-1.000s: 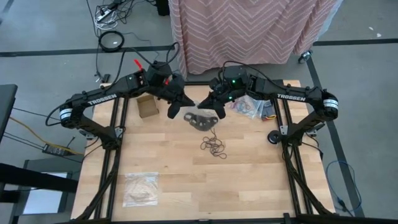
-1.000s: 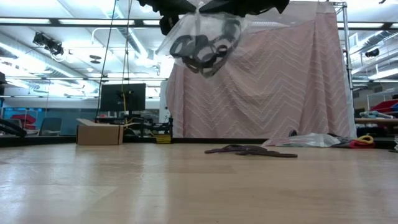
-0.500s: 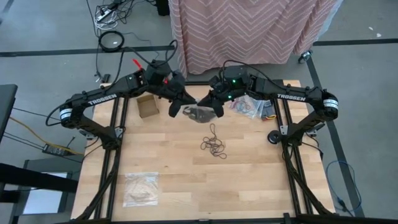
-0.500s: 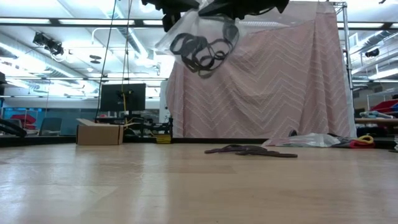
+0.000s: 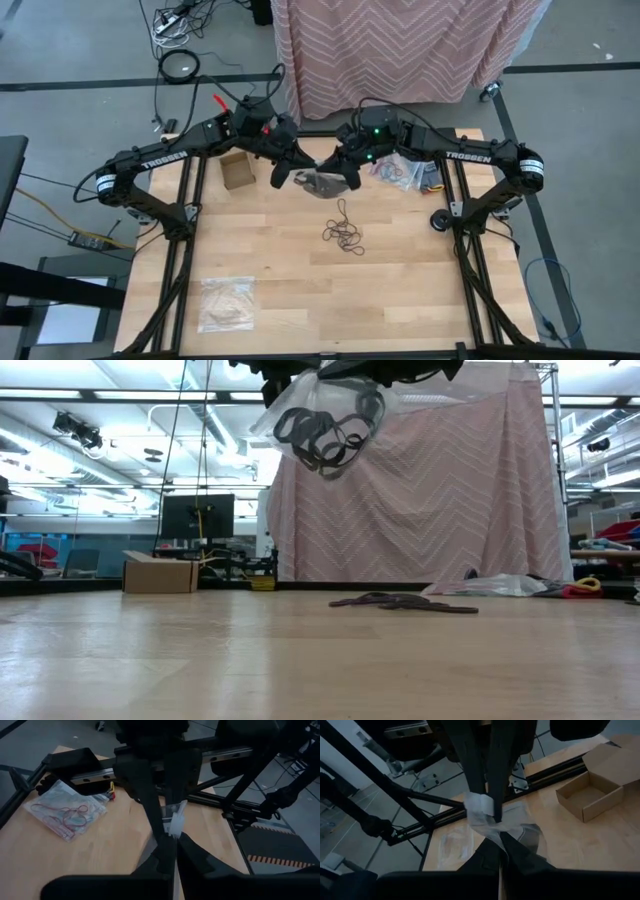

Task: Sort rubber bands
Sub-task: Close the transparent zip bag

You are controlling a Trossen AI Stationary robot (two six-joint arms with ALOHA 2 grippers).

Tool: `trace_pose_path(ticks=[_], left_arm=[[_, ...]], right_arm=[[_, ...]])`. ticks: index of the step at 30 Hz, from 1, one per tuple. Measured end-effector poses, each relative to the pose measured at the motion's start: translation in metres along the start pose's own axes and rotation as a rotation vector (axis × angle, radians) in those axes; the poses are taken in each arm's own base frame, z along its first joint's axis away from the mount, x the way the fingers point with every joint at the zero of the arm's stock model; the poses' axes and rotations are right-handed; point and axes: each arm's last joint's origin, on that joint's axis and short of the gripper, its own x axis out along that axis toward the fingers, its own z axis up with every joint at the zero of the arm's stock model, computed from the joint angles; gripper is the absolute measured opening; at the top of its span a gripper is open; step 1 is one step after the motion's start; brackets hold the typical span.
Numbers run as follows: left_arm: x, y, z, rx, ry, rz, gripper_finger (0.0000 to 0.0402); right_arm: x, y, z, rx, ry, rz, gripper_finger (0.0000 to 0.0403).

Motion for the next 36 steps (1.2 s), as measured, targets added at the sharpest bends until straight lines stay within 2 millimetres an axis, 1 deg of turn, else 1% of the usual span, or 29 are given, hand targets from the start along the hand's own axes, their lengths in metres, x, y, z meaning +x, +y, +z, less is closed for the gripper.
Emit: trace_pose_path(ticks=[3, 11, 15, 19, 26, 28, 33, 36], left_arm=[[0.000, -0.001, 0.000, 0.000, 0.002, -0.018, 0.0042], [0.000, 0.000, 0.000, -0.018, -0.003, -0.015, 0.0109], [0.000, -0.001, 0.003, -0.008, -0.030, -0.018, 0.0126], [0.000, -0.001, 0.004, -0.003, -0.038, -0.019, 0.0127], [0.000, 0.000, 0.004, -0.009, -0.032, -0.016, 0.0110], [-0.001, 0.001, 0.003, -0.009, -0.027, -0.015, 0.0109], [-0.006, 0.007, -0.001, 0.042, 0.012, -0.043, 0.0108], [-0.007, 0.009, -0.007, 0.133, 0.067, -0.041, 0.0108]], right_arm=[[0.001, 0.001, -0.001, -0.002, 0.002, 0.005, 0.0000], [0.001, 0.002, -0.001, -0.003, 0.003, 0.007, 0.0000], [0.001, 0.002, -0.001, -0.003, 0.003, 0.008, 0.0000], [0.001, 0.002, -0.001, -0.004, 0.002, 0.009, 0.0000], [0.002, 0.004, -0.001, -0.005, 0.005, 0.016, 0.0000], [0.002, 0.005, -0.001, -0.006, 0.015, 0.043, 0.0000], [-0.001, 0.008, -0.002, -0.013, 0.035, 0.080, 0.0000], [-0.002, 0.010, -0.002, -0.030, 0.043, 0.109, 0.0000]])
